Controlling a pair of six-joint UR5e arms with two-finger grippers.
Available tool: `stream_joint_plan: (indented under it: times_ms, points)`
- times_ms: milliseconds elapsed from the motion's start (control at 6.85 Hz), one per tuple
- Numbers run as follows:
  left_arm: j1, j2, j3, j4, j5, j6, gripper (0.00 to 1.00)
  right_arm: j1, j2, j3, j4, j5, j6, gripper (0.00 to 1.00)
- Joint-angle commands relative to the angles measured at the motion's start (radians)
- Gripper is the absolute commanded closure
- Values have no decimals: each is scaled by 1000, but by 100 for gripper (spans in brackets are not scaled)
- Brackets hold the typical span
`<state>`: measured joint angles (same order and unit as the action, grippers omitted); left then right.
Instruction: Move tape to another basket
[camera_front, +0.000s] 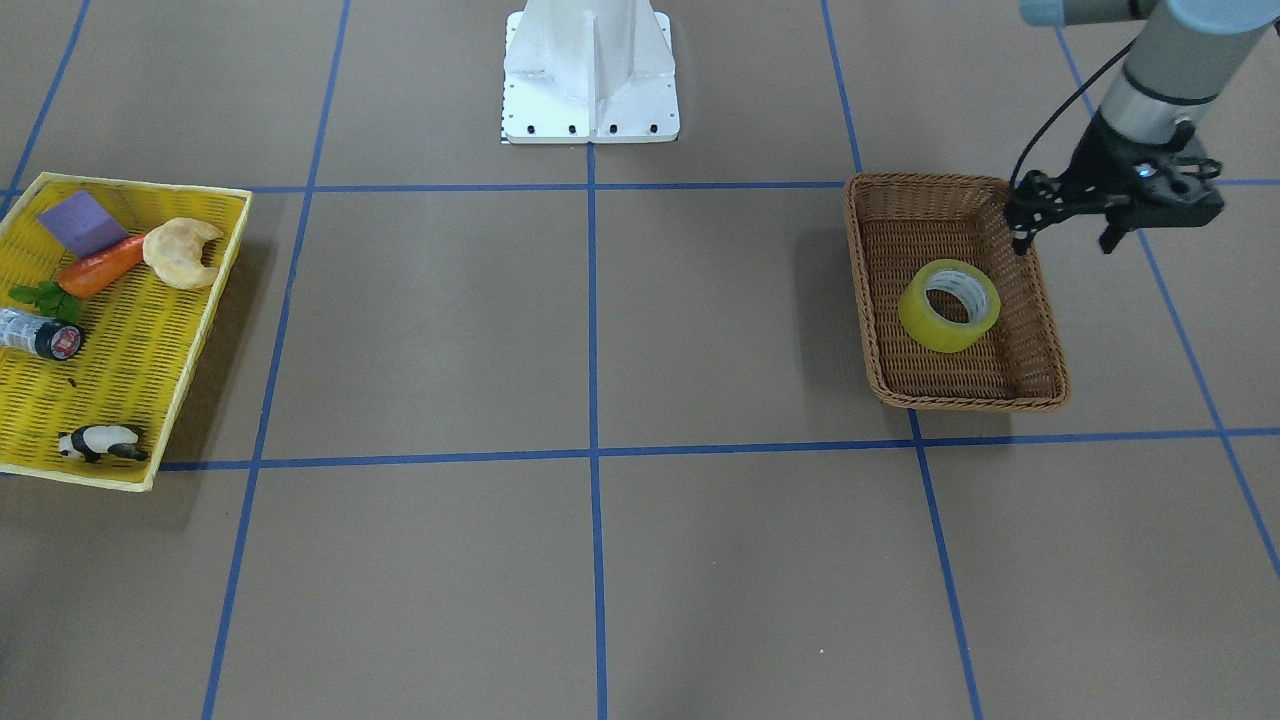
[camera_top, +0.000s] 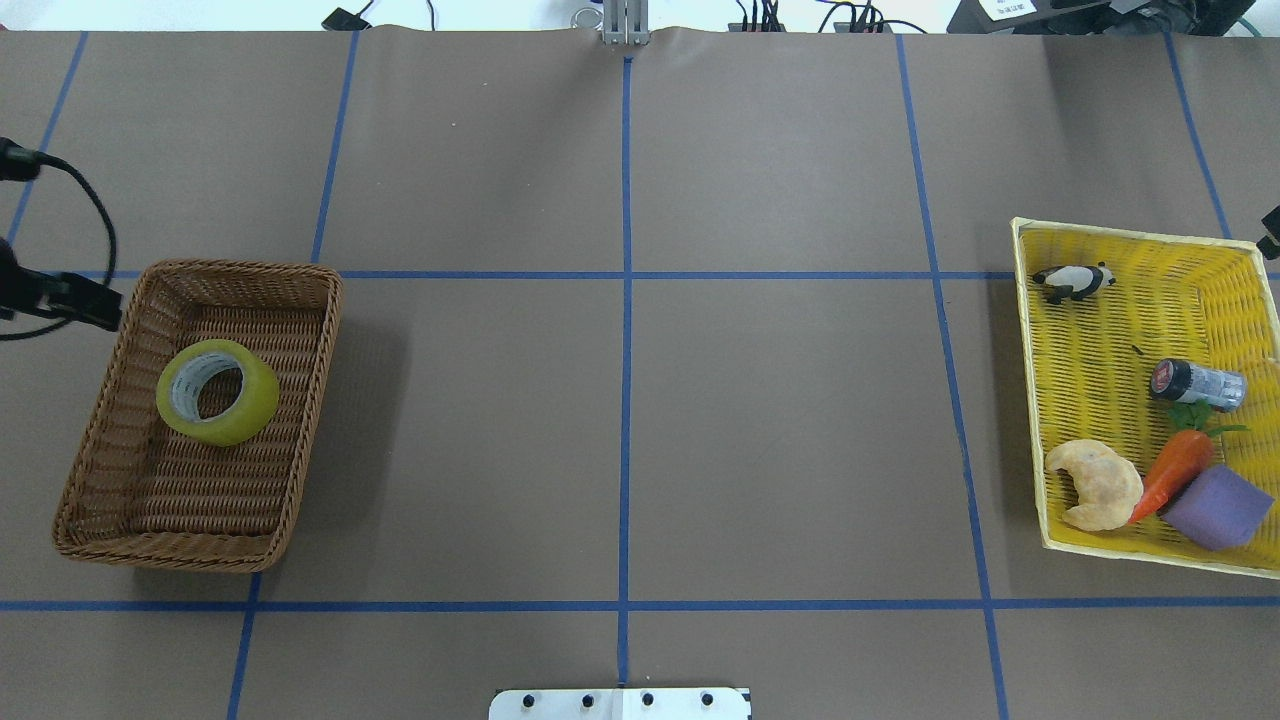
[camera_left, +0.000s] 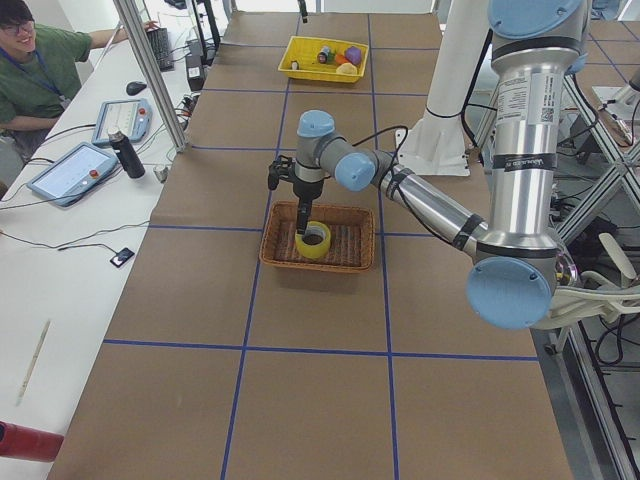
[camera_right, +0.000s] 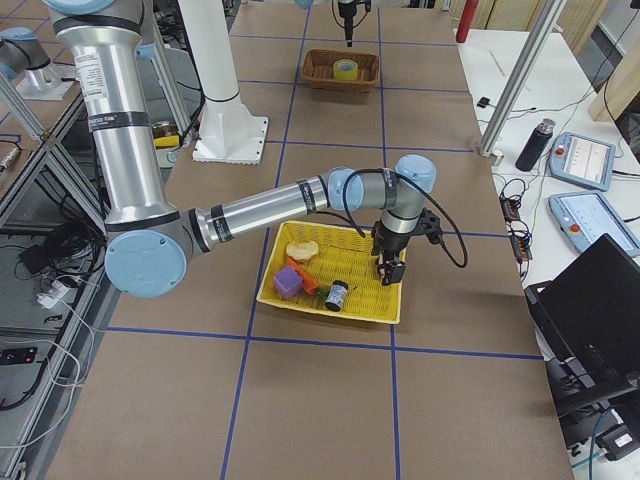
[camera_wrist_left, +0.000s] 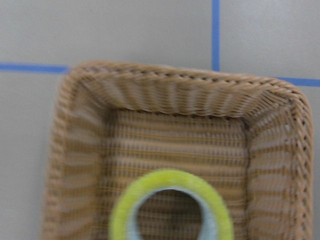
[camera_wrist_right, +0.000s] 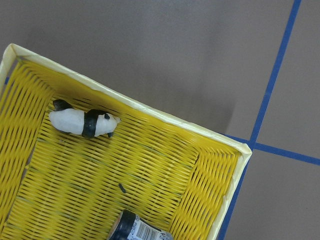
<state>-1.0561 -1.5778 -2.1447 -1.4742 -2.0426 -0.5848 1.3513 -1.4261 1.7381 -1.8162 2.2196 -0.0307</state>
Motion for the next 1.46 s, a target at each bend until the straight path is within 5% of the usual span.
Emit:
stream_joint_plan:
  times_ms: [0, 292, 876, 1314]
  points:
    - [-289, -7, 33, 202, -54, 353, 1, 43, -20, 6, 29, 17, 0, 0]
    - [-512, -19, 274, 186, -175, 622, 1, 123, -37, -3, 29, 107, -2, 0]
    - [-570, 56, 380, 36, -194, 631, 1, 193, -151, -34, 31, 91, -55, 0]
    - [-570, 99, 404, 35, -195, 619, 1, 198, -169, -34, 31, 92, -57, 0]
